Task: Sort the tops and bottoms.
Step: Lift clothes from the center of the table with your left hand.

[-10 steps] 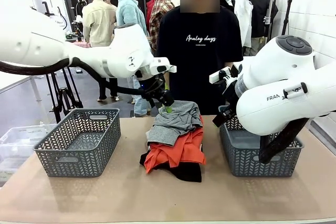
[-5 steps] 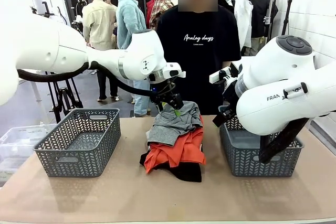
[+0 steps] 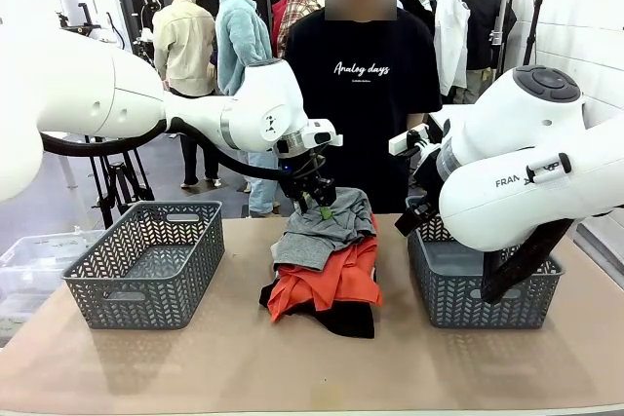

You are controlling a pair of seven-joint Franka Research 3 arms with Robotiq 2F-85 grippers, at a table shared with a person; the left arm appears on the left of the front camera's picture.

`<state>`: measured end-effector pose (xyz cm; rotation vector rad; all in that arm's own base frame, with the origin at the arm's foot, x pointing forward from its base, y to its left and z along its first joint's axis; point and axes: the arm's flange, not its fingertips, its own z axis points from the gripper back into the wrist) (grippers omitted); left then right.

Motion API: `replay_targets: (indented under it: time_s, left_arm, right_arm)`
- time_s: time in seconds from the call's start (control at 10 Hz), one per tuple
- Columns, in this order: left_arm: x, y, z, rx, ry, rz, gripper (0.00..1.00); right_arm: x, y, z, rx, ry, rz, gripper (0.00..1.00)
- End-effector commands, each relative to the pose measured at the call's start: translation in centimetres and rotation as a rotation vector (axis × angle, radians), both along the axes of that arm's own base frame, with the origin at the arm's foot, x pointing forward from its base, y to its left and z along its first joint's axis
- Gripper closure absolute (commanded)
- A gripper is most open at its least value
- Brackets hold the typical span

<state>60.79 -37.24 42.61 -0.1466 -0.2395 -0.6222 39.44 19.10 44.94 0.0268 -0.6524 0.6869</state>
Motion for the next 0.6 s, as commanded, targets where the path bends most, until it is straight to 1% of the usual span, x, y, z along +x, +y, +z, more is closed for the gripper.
replay_targets:
  time_s: [0.0,0.1,0.5]
  left_arm:
    - [-0.25,0.16,0.14,-0.022,0.044,0.008,0.86]
    - [-0.32,0.07,0.04,-0.02,0.05,0.004,1.0]
    - [-0.81,0.07,-0.64,-0.029,0.092,0.019,1.0]
  right_arm:
    - [0.09,-0.06,-0.01,0.005,-0.005,-0.001,0.0]
    - [0.09,-0.06,-0.01,0.005,-0.005,-0.001,0.0]
    - [0.09,-0.06,-0.01,0.005,-0.005,-0.001,0.0]
